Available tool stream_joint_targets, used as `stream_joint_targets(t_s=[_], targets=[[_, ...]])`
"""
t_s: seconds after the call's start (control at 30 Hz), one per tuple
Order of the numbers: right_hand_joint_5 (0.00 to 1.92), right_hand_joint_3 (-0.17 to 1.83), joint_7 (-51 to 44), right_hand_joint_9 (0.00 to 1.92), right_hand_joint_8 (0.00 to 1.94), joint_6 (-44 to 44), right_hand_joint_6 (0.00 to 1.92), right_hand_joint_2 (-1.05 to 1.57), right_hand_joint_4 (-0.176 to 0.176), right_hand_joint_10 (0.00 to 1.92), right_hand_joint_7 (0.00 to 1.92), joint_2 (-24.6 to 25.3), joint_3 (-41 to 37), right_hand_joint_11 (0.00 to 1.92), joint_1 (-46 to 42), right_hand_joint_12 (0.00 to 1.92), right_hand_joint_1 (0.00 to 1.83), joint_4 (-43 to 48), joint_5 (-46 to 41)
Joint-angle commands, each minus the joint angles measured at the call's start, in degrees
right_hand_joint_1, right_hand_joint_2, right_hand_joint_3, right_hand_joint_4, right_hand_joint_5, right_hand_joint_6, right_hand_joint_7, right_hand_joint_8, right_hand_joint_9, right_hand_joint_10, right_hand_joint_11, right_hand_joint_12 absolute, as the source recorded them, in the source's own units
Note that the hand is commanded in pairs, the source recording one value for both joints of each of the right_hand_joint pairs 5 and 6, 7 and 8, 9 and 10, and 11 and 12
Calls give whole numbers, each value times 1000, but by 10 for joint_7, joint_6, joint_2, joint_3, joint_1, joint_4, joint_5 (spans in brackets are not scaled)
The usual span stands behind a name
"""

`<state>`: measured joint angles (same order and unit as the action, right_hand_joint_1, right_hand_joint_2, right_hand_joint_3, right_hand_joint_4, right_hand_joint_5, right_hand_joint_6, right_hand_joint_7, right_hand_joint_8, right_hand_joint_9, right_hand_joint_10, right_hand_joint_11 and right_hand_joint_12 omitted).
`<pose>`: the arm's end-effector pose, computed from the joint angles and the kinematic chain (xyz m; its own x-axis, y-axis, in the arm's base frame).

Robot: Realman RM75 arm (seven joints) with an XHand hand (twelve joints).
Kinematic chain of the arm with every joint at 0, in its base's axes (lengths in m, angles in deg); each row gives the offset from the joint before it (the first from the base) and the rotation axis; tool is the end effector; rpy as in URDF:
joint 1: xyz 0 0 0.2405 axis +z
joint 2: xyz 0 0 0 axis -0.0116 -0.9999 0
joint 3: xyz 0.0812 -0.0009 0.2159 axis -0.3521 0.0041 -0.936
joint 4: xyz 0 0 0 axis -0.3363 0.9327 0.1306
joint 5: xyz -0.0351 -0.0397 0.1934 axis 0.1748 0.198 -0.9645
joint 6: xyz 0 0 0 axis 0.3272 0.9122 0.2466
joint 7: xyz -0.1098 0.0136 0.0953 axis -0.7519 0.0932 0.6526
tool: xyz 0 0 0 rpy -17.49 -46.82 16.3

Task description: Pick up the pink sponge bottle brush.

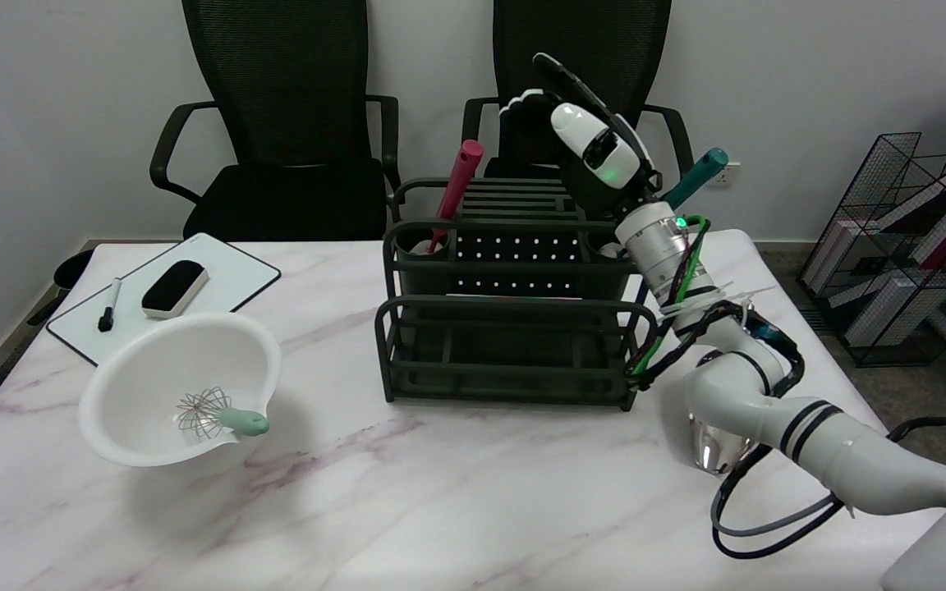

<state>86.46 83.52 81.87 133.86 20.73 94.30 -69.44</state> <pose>-0.1778 -0.3926 0.3231 -0.3984 -0.3038 0.8655 -0.8038 -0.3388 -0.4889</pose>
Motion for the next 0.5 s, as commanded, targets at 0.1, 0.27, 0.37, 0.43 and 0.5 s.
stream_joint_targets(t_s=[0.1, 0.27, 0.37, 0.43, 0.5], targets=[[477, 1141, 17, 709, 838, -7, 477, 373, 0, 709, 838, 47, 46, 621, 75, 621, 1185, -83, 5], [399, 1241, 11, 594, 749, 1, 399, 306, 0, 594, 749, 54, 59, 497, 75, 497, 1204, -77, 8], [402, 1390, 9, 518, 578, 18, 402, 102, 0, 518, 578, 54, 63, 445, 75, 445, 1218, -77, 22], [394, 1354, 9, 500, 468, 25, 394, -196, 0, 500, 468, 54, 63, 428, 75, 428, 1210, -75, 34], [354, 1262, 9, 488, 462, 31, 354, -358, 0, 488, 462, 54, 63, 416, 74, 416, 1197, -73, 44]])
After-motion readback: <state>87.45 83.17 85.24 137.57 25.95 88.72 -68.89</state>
